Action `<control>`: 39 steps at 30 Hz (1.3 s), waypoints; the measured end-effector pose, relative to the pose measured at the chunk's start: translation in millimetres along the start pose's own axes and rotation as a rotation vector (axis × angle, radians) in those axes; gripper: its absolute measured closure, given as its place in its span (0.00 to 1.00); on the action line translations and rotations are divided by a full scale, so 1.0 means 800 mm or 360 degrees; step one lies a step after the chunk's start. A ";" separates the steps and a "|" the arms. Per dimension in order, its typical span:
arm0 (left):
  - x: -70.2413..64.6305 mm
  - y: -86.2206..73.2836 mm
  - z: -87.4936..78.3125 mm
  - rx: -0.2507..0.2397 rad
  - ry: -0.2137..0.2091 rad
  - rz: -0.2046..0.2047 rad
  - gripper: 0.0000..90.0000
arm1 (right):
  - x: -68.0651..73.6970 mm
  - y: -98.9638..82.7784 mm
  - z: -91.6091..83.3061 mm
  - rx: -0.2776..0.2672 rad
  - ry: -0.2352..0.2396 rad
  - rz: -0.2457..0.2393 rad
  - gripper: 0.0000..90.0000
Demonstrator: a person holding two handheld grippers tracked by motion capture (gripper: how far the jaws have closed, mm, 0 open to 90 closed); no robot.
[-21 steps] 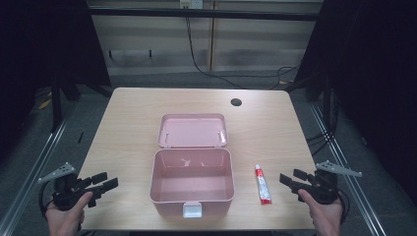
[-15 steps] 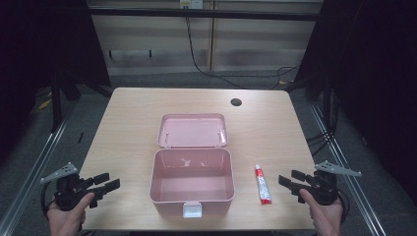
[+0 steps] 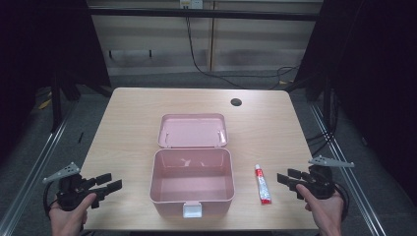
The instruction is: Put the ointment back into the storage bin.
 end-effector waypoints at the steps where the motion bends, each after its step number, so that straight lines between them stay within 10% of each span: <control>1: 0.000 0.000 0.000 0.0005 -0.0002 -0.0003 0.38 | 0.001 0.003 0.000 0.0011 -0.0024 -0.0008 0.51; 4: 0.001 0.001 0.002 -0.0011 -0.0053 -0.0095 0.39 | 0.003 0.009 0.001 0.0030 0.0018 0.0053 0.52; 6: 0.000 -0.002 0.004 0.0049 0.0055 0.0035 0.39 | 0.004 0.014 0.008 0.0127 -0.0008 0.0041 0.52; 14: -0.015 -0.006 0.010 0.0116 0.0064 0.0182 0.39 | 0.011 0.027 0.027 0.0287 0.0032 0.0120 0.50; 24: -0.005 -0.004 0.010 0.0116 0.0084 0.0151 0.36 | 0.007 0.031 0.044 0.0536 -0.0007 0.0284 0.51; 39: -0.005 -0.004 0.011 0.0130 0.0075 0.0155 0.37 | 0.016 0.034 0.076 0.0877 -0.0152 0.0246 0.59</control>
Point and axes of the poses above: each handheld gripper's, and its own axes: z roughly forward along the jaws, y roughly out of its top, x roughly to its left, the point moved 6 cm from there along z, roughly forward along the jaws, and after that the axes turned 9 degrees about y, right-handed, at the moved point
